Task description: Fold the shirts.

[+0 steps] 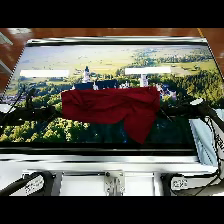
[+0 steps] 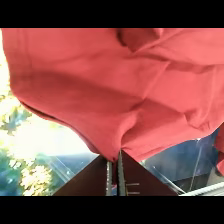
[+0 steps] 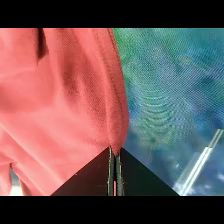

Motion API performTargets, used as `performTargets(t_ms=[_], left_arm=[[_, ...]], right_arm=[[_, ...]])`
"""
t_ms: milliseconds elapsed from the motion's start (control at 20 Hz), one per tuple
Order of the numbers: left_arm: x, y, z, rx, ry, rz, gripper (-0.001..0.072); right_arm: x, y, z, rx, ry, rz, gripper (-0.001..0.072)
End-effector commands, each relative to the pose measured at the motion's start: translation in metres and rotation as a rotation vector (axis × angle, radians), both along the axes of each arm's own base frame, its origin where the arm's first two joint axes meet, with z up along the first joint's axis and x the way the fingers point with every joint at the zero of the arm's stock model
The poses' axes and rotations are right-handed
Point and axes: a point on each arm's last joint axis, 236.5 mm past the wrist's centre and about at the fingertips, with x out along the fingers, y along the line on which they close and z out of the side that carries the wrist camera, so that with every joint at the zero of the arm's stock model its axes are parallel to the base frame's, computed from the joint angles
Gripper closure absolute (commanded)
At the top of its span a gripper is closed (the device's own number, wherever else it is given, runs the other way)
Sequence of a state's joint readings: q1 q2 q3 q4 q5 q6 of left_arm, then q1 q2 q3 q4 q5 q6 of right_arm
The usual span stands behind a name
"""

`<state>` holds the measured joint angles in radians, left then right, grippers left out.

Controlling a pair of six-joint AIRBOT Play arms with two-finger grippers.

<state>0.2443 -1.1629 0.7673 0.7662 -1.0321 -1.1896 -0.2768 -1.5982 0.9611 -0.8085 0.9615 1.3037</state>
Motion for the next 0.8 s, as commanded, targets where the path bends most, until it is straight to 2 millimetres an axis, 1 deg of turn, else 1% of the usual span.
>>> performTargets(t_ms=[0, 50, 100, 150, 200, 250, 300, 350, 400, 450, 500, 550, 600, 650, 700, 750], left_arm=[[0.007, -0.002, 0.021, -0.005, -0.033, -0.034, 0.0669], [0.013, -0.003, 0.039, -0.001, -0.066, -0.061, 0.067], [0.022, -0.003, 0.064, 0.012, -0.123, -0.09, 0.0671], [0.032, -0.002, 0.095, 0.033, -0.198, -0.108, 0.067], [0.045, 0.003, 0.135, 0.062, -0.294, -0.112, 0.067], [0.058, 0.009, 0.186, 0.103, -0.421, -0.104, 0.0671], [0.065, 0.014, 0.247, 0.153, -0.566, -0.096, 0.067], [0.063, 0.017, 0.309, 0.202, -0.71, -0.09, 0.0669], [0.051, 0.016, 0.376, 0.256, -0.867, -0.081, 0.0669], [0.031, 0.013, 0.439, 0.308, -1.021, -0.066, 0.0669], [0.002, 0.007, 0.502, 0.359, -1.19, -0.044, 0.0669], [-0.031, 0.002, 0.553, 0.401, -1.339, -0.013, 0.0669], [-0.069, -0.006, 0.598, 0.43, -1.483, 0.021, 0.0669], [-0.103, -0.011, 0.628, 0.444, -1.592, 0.058, 0.0669], [-0.138, -0.017, 0.649, 0.436, -1.679, 0.101, 0.0669], [-0.162, -0.021, 0.657, 0.43, -1.72, 0.121, 0.0669]], right_arm=[[-0.006, 0.011, 0.014, 0.029, -0.039, 0.089, 0.0657], [-0.003, 0.011, 0.027, 0.014, -0.082, 0.11, 0.0658], [0.005, 0.008, 0.049, -0.018, -0.162, 0.136, 0.0658], [0.016, 0.005, 0.083, -0.066, -0.276, 0.177, 0.0658], [0.028, 0.001, 0.124, -0.124, -0.404, 0.213, 0.0658], [0.042, -0.004, 0.175, -0.191, -0.544, 0.222, 0.0658], [0.055, -0.012, 0.244, -0.277, -0.717, 0.196, 0.0658], [0.058, -0.018, 0.318, -0.364, -0.896, 0.157, 0.0658], [0.049, -0.025, 0.405, -0.464, -1.1, 0.092, 0.0658], [0.024, -0.03, 0.491, -0.562, -1.303, 0.015, 0.0658], [-0.011, -0.031, 0.562, -0.648, -1.471, -0.052, 0.0658], [-0.054, -0.031, 0.623, -0.73, -1.621, -0.118, 0.0658], [-0.094, -0.026, 0.664, -0.778, -1.722, -0.161, 0.0658], [-0.132, -0.02, 0.692, -0.808, -1.789, -0.193, 0.0658], [-0.162, -0.015, 0.707, -0.824, -1.824, -0.216, 0.0658], [-0.188, -0.009, 0.714, -0.843, -1.837, -0.223, 0.0658]])
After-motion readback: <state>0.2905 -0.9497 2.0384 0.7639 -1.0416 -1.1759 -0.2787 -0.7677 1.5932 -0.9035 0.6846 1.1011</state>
